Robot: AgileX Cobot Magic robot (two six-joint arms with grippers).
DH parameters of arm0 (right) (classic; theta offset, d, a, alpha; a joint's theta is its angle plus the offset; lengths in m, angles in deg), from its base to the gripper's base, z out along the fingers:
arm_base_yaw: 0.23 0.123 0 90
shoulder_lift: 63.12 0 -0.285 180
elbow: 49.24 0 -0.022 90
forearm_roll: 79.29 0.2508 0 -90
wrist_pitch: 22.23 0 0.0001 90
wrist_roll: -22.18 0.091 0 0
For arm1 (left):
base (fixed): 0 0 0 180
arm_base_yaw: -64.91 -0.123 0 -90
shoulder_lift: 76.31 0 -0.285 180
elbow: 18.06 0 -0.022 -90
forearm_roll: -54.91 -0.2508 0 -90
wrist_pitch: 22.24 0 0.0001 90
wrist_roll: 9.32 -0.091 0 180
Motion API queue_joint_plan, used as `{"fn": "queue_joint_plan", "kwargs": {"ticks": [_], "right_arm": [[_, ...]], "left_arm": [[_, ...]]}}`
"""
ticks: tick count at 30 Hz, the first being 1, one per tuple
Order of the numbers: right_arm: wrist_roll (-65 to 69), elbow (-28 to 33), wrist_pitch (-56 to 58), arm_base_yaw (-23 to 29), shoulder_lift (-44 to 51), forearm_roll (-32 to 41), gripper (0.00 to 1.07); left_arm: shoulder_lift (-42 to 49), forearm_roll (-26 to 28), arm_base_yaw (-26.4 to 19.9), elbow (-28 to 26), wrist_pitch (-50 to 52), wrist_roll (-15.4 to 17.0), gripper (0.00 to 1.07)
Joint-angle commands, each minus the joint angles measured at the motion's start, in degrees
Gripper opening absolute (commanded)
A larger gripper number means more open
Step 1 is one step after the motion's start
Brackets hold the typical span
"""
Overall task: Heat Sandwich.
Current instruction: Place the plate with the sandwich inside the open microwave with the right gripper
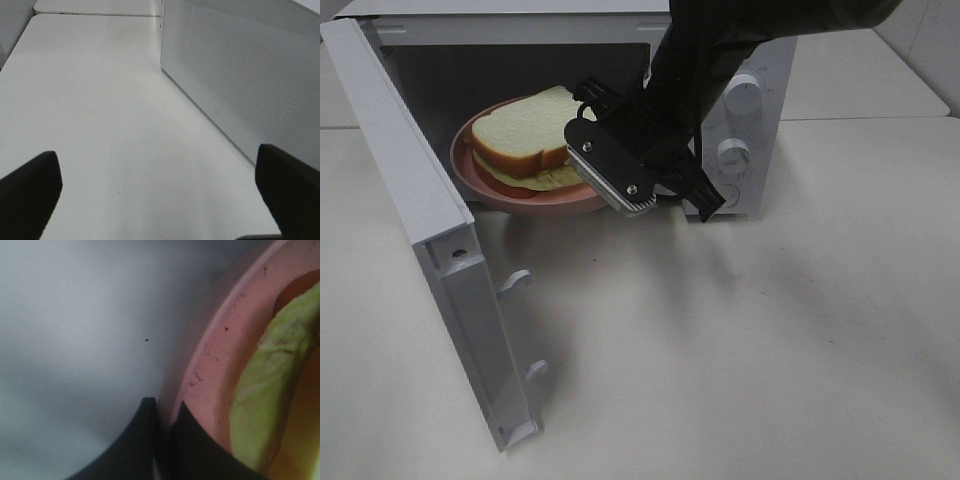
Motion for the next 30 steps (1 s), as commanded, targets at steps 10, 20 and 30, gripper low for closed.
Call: {"fn": "queue_joint_plan", "kwargs": {"ticks": [10, 20, 30], "right_arm": [[3.27, -8.48, 0.63, 0.23, -4.87, -1.03, 0.02], [6.47, -16.10, 3.61, 0.23, -9.00, -3.55, 0.02], [9.45, -23.38, 5.39, 0.86, -13.24, -4.47, 0.02]], "left_arm": [[1.09, -0.11, 0.34, 0.11, 0.34, 0.17, 1.03], [1.09, -0.11, 0.34, 0.11, 0.34, 0.17, 1.03], [1.09, -0.11, 0.34, 0.11, 0.34, 0.17, 1.03]]}}
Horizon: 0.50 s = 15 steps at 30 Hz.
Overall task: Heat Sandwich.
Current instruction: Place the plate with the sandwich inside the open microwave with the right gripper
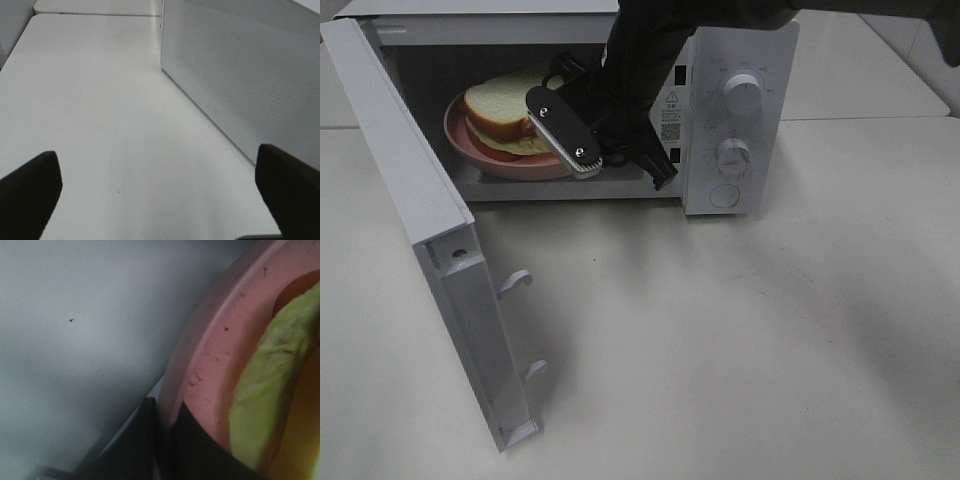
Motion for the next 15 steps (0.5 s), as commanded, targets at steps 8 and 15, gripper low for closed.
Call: {"fn": "queue_joint_plan", "kwargs": {"ticks": [8, 15], "right_arm": [[4.76, -7.56, 0.52, 0.40, -3.67, -0.69, 0.02], [6.59, -10.26, 0.80, 0.40, -5.73, -1.20, 0.02]], "left_arm": [[1.09, -0.11, 0.34, 0.11, 0.34, 0.17, 1.03], [1.09, -0.11, 0.34, 0.11, 0.34, 0.17, 1.03]]}}
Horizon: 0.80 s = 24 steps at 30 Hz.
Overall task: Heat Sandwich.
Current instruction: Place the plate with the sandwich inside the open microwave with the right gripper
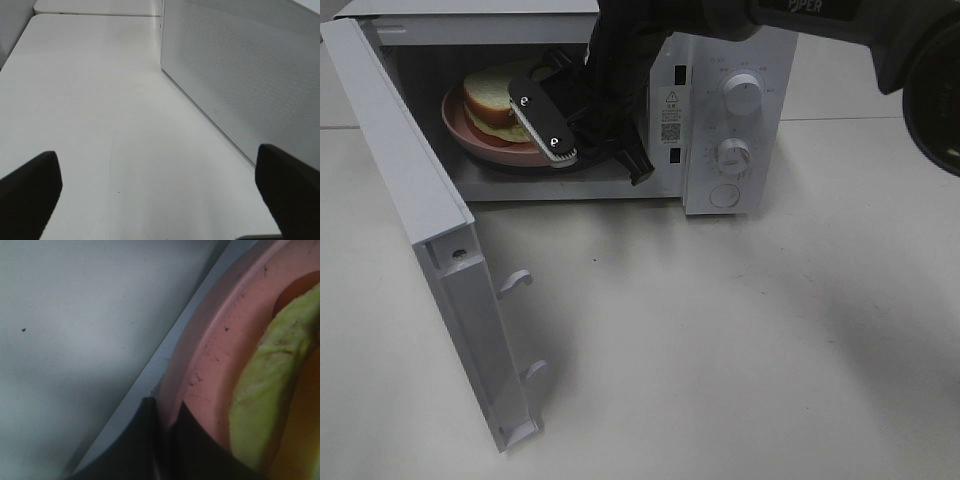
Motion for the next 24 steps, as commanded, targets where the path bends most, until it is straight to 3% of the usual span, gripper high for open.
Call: {"fn": "queue_joint_plan", "kwargs": {"ticks": [1, 24], "right_arm": [[1.09, -2.01, -0.69, 0.17, -0.63, 0.00, 0.02], [7.16, -10.49, -1.78, 0.17, -8.71, -1.38, 0.03]], "left_arm": [[1.09, -0.11, 0.34, 0.11, 0.34, 0.17, 1.03], [1.09, -0.11, 0.34, 0.11, 0.34, 0.17, 1.03]]}}
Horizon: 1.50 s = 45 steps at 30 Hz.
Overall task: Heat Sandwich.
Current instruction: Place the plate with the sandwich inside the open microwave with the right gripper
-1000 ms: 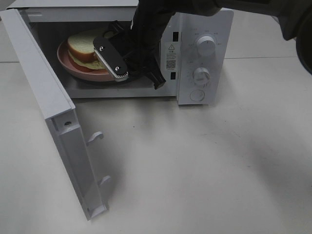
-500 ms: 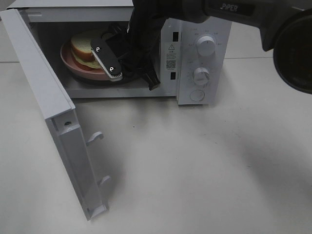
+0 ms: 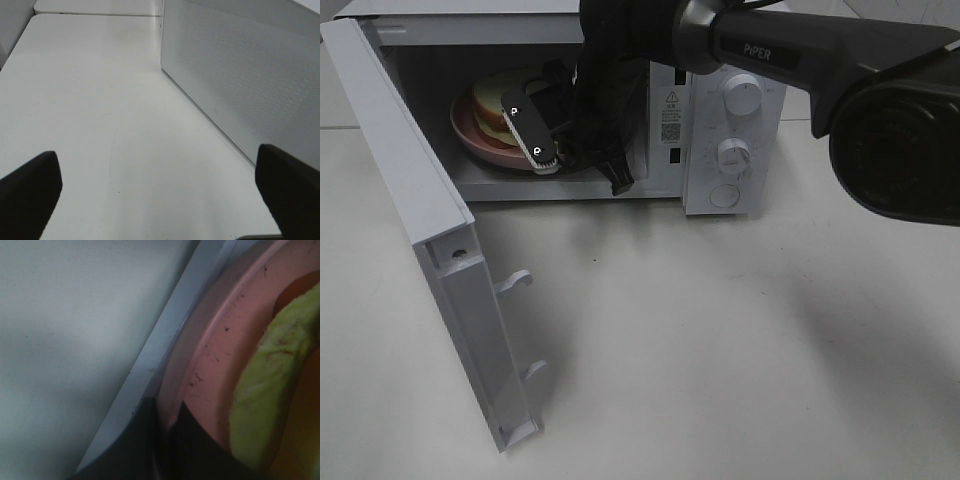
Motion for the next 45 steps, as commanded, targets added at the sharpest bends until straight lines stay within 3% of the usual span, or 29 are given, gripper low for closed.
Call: {"fn": "queue_joint_plan", "kwargs": {"ticks": [1, 11, 16, 21, 30, 36, 45], "right_arm": [[0.80, -0.80, -2.23, 0.17, -0.23, 0.34, 0.03], [4.01, -0.80, -4.07, 0.17, -0.40, 0.00, 0.10], [5.90, -0.80, -4.07, 0.17, -0.40, -0.86, 0.24], [6.88, -0.80, -4.24, 0.17, -0.40, -1.09, 0.44], [6.82, -0.46, -4.47, 0.17, 0.52, -0.92, 0.64], [6.65, 7.39, -9.57, 0.06, 4.35, -0.63, 0.78], [6.30, 18.11, -17.93, 0.06, 10.89, -1.03, 0.78]], "left_arm": [[1.09, -0.11, 0.34, 0.11, 0.34, 0.17, 1.03], [1.09, -0.11, 0.34, 0.11, 0.34, 0.17, 1.03], [1.09, -0.11, 0.34, 0.11, 0.34, 0.17, 1.03], [1.09, -0.11, 0.34, 0.11, 0.34, 0.17, 1.03], [1.09, -0.11, 0.34, 0.11, 0.34, 0.17, 1.03], [1.09, -0.11, 0.34, 0.11, 0.34, 0.17, 1.03], [1.09, -0.11, 0.34, 0.11, 0.34, 0.17, 1.03]]}}
